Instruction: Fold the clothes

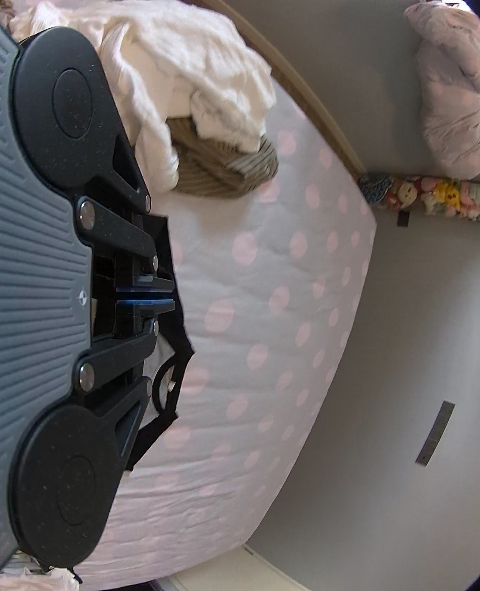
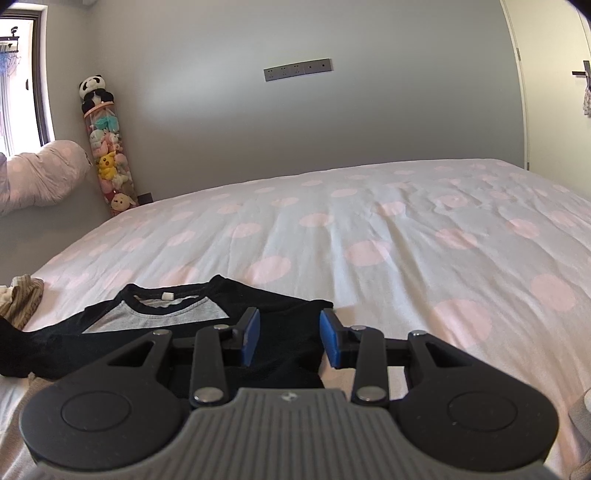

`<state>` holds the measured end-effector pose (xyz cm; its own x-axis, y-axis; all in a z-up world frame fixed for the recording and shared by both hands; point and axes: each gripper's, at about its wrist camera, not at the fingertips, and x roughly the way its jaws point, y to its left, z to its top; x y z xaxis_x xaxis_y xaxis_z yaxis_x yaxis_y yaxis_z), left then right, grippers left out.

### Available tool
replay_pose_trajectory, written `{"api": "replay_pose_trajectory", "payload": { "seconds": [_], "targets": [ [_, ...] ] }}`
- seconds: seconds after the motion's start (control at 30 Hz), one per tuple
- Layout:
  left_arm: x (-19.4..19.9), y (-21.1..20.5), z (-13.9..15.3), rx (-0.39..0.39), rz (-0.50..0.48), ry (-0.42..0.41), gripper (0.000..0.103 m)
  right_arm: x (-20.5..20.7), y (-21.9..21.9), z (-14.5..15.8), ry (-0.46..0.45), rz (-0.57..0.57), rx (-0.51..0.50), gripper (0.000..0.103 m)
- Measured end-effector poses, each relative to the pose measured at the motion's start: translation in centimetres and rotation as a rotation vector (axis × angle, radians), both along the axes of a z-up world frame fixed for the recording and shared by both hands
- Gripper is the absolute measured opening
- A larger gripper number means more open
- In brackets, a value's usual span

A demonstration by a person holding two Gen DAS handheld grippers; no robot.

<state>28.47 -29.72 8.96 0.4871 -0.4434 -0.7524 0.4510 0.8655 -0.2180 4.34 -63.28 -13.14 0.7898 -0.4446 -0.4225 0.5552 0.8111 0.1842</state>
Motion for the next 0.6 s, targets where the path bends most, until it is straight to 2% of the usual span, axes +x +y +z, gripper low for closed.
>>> {"api": "replay_pose_trajectory", "payload": {
  "seconds": [0.13,0.27,0.37,0.5,0.6],
  "targets": [
    [-1.9,-3.8,-3.2,-0.058,-0.043,0.065,0.002,0.2,0.4,0.0,0.002,0.030,-0.006,0.040],
    [-3.7,-5.1,-5.9,-0.129,-0.021,0.119,0.002,0.3,0.2,-0.3,0.009,0.031,0.008,0.040],
    [-5.4,-3.4,-8.2,-0.155,0.057,0.179,0.002,0.5,-0.1,-0.5,0.010,0.027,0.024,0.040],
    [-7.9,0.6,-12.8,-0.234,0.202,0.340,0.001,0.9,0.1,-0.4,0.006,0.039,0.026,0.040],
    [-9.7,2.7,-15.7,-0.249,0.260,0.414,0.001,1.3,0.6,-0.5,0.014,0.068,0.027,0.040]
  ]
}}
